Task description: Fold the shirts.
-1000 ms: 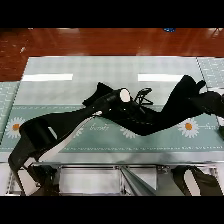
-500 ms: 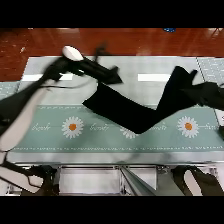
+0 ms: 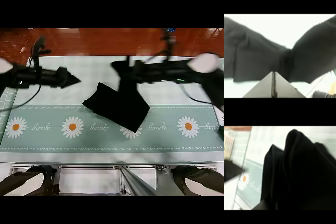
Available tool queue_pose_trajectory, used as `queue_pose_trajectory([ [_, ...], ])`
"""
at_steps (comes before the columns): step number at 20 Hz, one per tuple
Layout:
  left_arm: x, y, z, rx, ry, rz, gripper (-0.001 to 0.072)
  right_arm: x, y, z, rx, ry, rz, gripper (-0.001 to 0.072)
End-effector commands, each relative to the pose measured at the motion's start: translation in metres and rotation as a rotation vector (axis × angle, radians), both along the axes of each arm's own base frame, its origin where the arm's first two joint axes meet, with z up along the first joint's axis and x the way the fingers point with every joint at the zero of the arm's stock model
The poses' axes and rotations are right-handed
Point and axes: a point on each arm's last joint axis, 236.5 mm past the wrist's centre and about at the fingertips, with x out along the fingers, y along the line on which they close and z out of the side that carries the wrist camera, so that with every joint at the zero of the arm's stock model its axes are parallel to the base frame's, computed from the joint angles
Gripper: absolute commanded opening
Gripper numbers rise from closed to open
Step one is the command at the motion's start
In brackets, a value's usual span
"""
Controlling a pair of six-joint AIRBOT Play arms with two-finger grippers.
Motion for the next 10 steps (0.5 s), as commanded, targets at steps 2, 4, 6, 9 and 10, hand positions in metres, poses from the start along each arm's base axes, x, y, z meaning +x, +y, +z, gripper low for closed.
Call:
queue_pose_trajectory([
  [2, -0.038, 0.005, -0.032, 0.012, 0.051, 0.012, 0.0016, 0.029, 0.084, -0.076, -0.031, 0.074, 0.08, 0.0024],
  [4, -0.044, 0.001, -0.045, 0.019, 0.07, 0.006, 0.0016, 0.04, 0.092, -0.103, -0.042, 0.109, 0.073, 0.0024],
  [6, -0.048, -0.002, -0.053, 0.022, 0.087, 0.0, 0.0016, 0.045, 0.094, -0.121, -0.052, 0.142, 0.068, 0.0025],
  [9, -0.043, 0.0, -0.059, 0.033, 0.075, 0.026, 0.0016, 0.034, 0.096, -0.131, -0.059, 0.182, 0.106, 0.0409],
  [10, -0.034, 0.006, -0.058, 0.038, 0.056, 0.059, 0.0017, 0.027, 0.092, -0.128, -0.063, 0.202, 0.137, 0.0408],
])
